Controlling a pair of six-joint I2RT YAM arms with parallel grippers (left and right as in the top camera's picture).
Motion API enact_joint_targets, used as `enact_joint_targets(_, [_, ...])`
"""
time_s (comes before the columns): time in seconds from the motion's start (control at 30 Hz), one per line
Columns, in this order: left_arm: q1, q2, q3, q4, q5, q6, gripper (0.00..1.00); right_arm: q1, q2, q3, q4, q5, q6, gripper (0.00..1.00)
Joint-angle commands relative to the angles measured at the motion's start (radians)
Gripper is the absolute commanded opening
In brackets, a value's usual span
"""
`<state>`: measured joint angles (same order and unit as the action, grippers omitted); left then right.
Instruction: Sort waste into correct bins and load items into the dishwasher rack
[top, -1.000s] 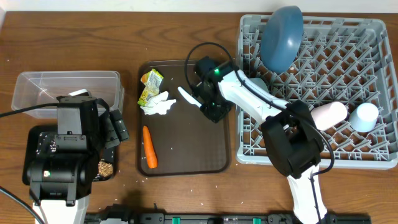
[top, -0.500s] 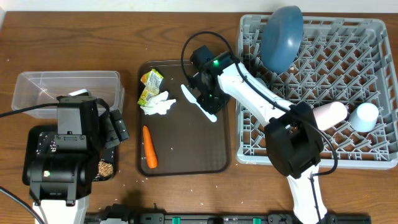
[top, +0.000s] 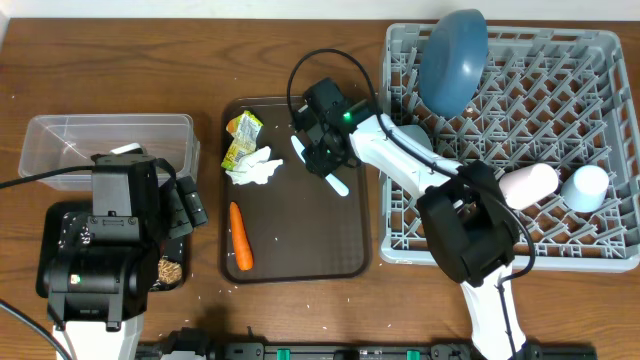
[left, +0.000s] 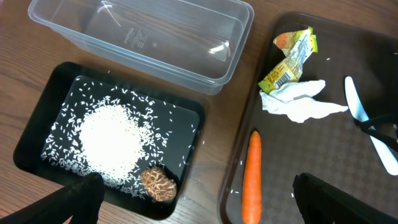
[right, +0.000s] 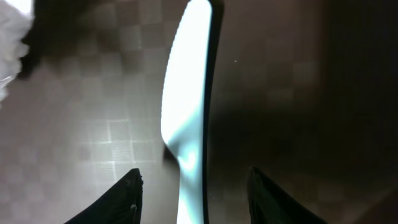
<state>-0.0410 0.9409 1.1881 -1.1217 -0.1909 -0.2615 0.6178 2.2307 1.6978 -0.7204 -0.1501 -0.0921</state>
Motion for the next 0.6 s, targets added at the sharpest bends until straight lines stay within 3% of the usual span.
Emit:
enact_joint_targets(0.0, [0.002, 0.0, 0.014, -0.003, -0.016, -0.005, 0.98, 0.025, 0.048, -0.013, 0.006, -0.003, 0.029, 0.44])
enact_joint_targets(0.27, [0.002, 0.0, 0.014, -0.003, -0.016, -0.005, 0.98, 0.034, 0.086, -0.009, -0.014, -0.004, 0.049, 0.03])
enact_joint_targets(0.57, [0.002, 0.0, 0.014, -0.003, -0.016, -0.005, 0.98, 0.032, 0.084, 0.068, -0.121, -0.004, 0.103, 0.01])
